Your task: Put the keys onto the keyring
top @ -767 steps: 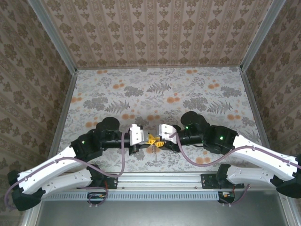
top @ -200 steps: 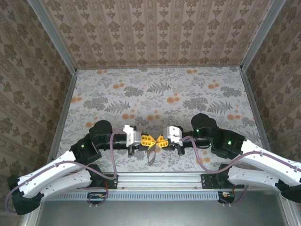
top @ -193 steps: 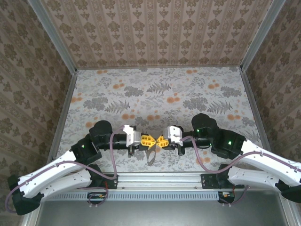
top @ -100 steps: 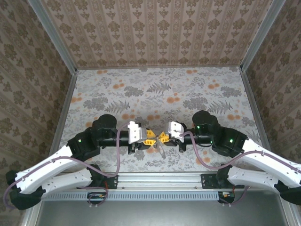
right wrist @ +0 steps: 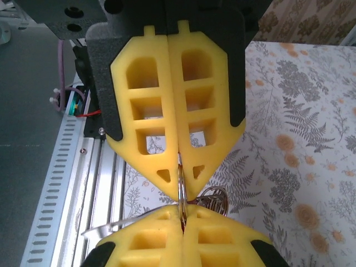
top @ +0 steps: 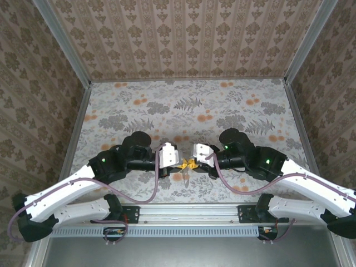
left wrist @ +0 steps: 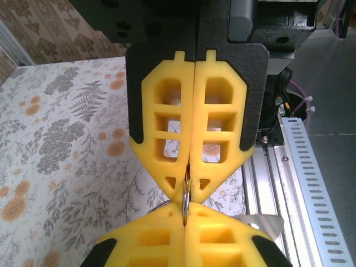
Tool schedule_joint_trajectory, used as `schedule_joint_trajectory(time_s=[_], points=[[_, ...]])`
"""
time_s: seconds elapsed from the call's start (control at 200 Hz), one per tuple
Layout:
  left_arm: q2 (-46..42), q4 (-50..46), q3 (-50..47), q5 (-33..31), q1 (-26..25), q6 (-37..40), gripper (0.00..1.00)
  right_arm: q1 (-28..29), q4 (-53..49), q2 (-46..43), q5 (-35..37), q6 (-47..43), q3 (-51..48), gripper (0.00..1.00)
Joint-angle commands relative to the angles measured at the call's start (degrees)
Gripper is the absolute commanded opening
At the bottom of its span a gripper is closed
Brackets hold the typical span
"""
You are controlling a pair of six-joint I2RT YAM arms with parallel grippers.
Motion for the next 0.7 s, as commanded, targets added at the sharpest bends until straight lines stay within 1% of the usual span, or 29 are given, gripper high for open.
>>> schedule_joint_trajectory(time_s=[0.0,0.1,0.165,0.295,0.375,0.525,0.695], points=[[0.55,0.47,2.21,2.21,-0.41,0.88,0.0,-0.06,-0.52,-0.02,0.15,-1.33,2.12,0.0],[-0.75,2.97,0.72,2.96,-0.37,-0.14,0.0,-0.09,-0.07,-0.41,0.32,-1.2,1.72,0.0],[-2.89,7.13,-1.55,3.95,-0.21,-1.73,0.0,-0.09,1.5,-1.26,-0.23,-0.84,0.72,0.09],[-6.76,16.55,-6.4,8.84,1.04,-5.57,0.0,-0.08,6.24,-3.45,-1.85,0.5,-2.07,0.19],[-8.03,21.86,-9.05,11.1,1.4,-7.51,0.0,-0.05,9.08,-4.8,-3.77,1.3,-3.84,0.2],[-8.55,31.72,-12.99,13.28,1.92,-11.19,0.0,0.05,11.33,-5.81,-5.49,2.14,-4.99,0.19],[-8.06,34.93,-14.96,13.51,1.87,-12.5,0.0,0.04,13.68,-7.01,-6.58,2.83,-6.12,0.19]])
